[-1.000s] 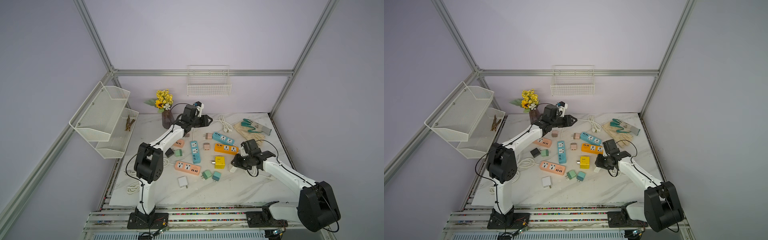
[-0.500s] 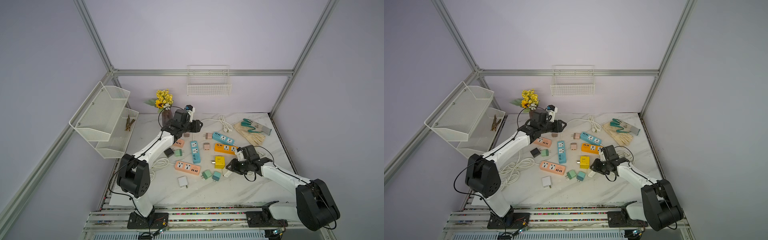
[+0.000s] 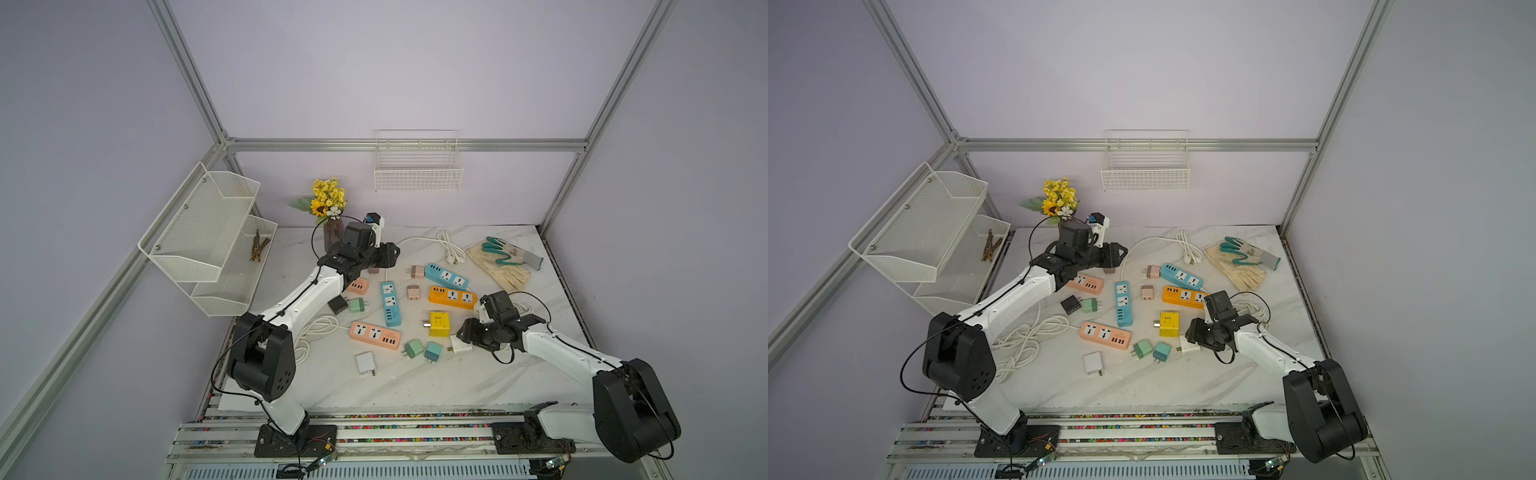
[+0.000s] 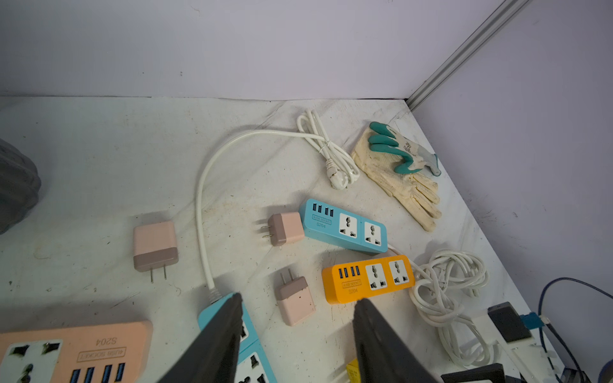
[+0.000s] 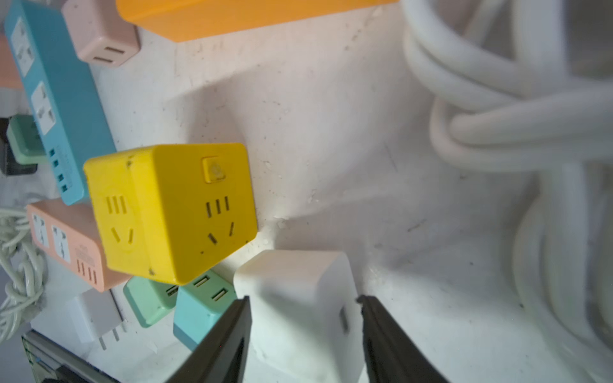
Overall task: Pull the plug off the socket
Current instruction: Place the plug at the center of the board, then reset both arms
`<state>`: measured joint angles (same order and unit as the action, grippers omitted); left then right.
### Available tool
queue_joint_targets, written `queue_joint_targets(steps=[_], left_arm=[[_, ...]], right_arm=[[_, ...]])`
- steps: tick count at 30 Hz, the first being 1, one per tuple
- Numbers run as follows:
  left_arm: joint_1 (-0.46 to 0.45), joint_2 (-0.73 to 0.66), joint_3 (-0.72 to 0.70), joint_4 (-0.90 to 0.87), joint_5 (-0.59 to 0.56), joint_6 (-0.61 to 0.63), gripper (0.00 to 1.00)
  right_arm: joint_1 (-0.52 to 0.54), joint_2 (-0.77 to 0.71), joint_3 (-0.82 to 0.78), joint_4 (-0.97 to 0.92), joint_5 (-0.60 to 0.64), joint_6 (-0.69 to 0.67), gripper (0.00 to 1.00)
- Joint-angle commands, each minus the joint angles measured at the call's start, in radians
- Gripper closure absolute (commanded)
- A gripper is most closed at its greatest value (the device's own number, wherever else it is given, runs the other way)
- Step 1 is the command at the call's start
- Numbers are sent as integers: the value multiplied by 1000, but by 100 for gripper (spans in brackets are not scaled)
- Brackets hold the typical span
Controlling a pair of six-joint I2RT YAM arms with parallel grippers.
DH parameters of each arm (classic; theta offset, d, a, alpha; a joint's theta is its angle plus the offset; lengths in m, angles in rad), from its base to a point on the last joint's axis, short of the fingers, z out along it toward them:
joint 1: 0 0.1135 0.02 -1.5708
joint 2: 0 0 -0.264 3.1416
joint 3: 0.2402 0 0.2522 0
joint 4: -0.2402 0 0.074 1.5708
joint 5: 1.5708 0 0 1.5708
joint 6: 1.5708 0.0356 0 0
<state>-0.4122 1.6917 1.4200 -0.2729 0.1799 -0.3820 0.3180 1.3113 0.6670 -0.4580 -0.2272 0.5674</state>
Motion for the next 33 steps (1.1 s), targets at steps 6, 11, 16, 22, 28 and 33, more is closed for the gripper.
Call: queue_joint_targets(steps=[6,11,16,22,28,33], left_arm=[[9,-116,-73,45,-109,31,41],[10,-191,-194,95,-257,82,1],[12,-259,-351,188,-505,138,0],[30,-256,-539,438,-568,394,0],[65,-192,-602,588,-654,546,0],[224,-222,-663,537,-504,443,0]], right_arm=[[2,-92,160,-66,315,5,15],[1,-119,212,141,566,-103,0],[2,-98,195,461,703,-326,0],[-3,12,195,646,789,-513,0],[-44,63,103,821,830,-643,1],[-111,30,-51,933,670,-609,1]])
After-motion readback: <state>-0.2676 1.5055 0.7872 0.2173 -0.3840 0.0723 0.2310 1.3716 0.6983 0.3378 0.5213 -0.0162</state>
